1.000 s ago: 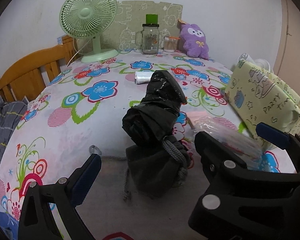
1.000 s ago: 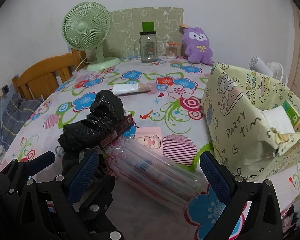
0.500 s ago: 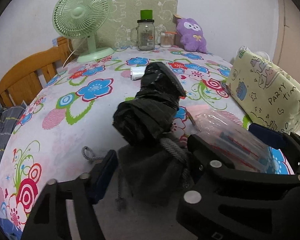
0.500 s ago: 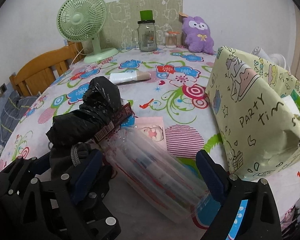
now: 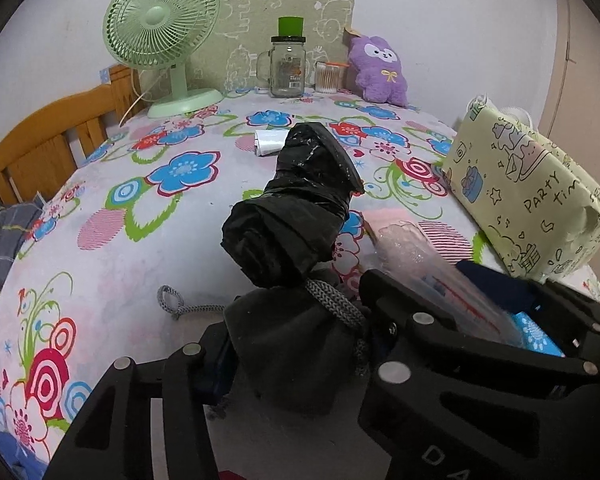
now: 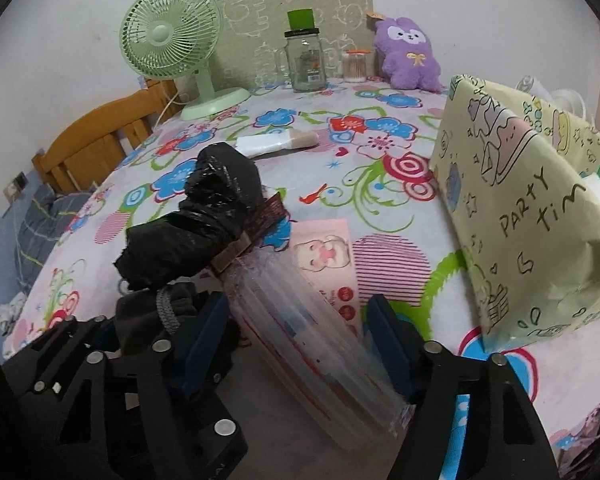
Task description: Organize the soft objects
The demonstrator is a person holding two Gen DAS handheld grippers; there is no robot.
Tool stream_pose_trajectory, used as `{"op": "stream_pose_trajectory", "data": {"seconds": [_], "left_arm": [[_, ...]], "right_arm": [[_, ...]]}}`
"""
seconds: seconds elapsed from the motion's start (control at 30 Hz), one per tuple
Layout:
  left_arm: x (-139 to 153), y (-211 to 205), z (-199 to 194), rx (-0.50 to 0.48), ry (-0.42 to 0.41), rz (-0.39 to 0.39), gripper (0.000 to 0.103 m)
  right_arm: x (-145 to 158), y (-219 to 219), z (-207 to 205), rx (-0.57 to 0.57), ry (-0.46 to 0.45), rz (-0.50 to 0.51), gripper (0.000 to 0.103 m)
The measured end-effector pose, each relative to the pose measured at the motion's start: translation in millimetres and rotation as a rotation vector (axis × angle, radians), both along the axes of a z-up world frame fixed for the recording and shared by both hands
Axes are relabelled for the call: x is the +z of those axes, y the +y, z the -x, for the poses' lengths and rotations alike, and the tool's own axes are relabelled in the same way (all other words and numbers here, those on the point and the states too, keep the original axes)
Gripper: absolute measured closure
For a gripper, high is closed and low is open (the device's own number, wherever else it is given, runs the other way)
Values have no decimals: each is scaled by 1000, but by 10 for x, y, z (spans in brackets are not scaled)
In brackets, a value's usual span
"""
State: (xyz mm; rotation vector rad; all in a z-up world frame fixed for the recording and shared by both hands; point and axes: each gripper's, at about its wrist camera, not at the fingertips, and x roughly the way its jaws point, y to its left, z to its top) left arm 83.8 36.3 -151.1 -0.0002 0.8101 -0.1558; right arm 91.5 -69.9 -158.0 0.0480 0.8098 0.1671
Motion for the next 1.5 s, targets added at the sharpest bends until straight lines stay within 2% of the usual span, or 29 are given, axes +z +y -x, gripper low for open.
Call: {"op": "stream_pose_trajectory", "data": {"seconds": [0.07,0.3,0.47,0.6,0.8,1.5], "left_arm": [[5,5,2,1,3,7,47],[16,10,25,7,9,7,47],[24,5,63,21,-7,-45,47],[10,23,56,26,4,-38,48],[56,37,51,34,1,-32,48],[534,-28,145,80,-91,-20,49]], "right_arm": [[10,8,4,1,3,-11,39],[23,11,35,7,8,-30,40],[-8,7,13,-20,9,-11,40],[-14,62,22,-8,9,34,59],[41,76,32,8,0,43,76],[548,31,113,37,-102,43,78]]}}
